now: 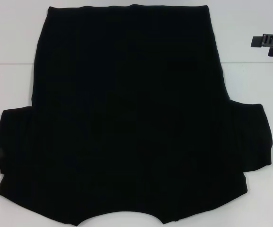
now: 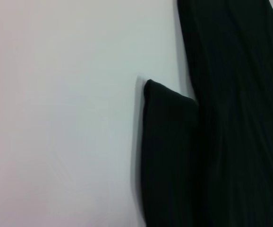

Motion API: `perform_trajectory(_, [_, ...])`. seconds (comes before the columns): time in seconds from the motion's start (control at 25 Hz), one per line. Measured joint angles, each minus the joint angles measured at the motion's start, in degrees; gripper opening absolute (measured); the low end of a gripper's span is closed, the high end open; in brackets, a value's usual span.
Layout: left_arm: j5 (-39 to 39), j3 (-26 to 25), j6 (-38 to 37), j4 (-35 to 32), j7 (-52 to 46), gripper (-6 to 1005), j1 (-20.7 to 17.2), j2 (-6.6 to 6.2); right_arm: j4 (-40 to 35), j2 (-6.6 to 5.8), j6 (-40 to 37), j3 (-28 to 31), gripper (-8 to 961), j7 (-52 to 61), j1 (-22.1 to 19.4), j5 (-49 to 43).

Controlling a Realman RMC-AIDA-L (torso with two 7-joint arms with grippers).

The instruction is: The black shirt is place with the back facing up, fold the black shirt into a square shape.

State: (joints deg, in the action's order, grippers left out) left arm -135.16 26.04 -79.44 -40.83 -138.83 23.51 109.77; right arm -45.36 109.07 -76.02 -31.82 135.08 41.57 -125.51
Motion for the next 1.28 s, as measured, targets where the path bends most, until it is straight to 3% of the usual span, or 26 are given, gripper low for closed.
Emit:
perform_trajectory(0.84, [-1.52, 1.04, 2.66, 2.88, -0.14, 382, 2.27, 0.72, 0.09, 0.01, -0.25, 0.12, 877, 0.01, -0.14, 0.09])
perform_trajectory(1.28, [-1.60, 1.69, 2.65, 1.99, -0.40, 237, 2.33, 0.71, 0.10, 0.00, -0.74, 0.54, 875, -0.10, -0.28, 0.28])
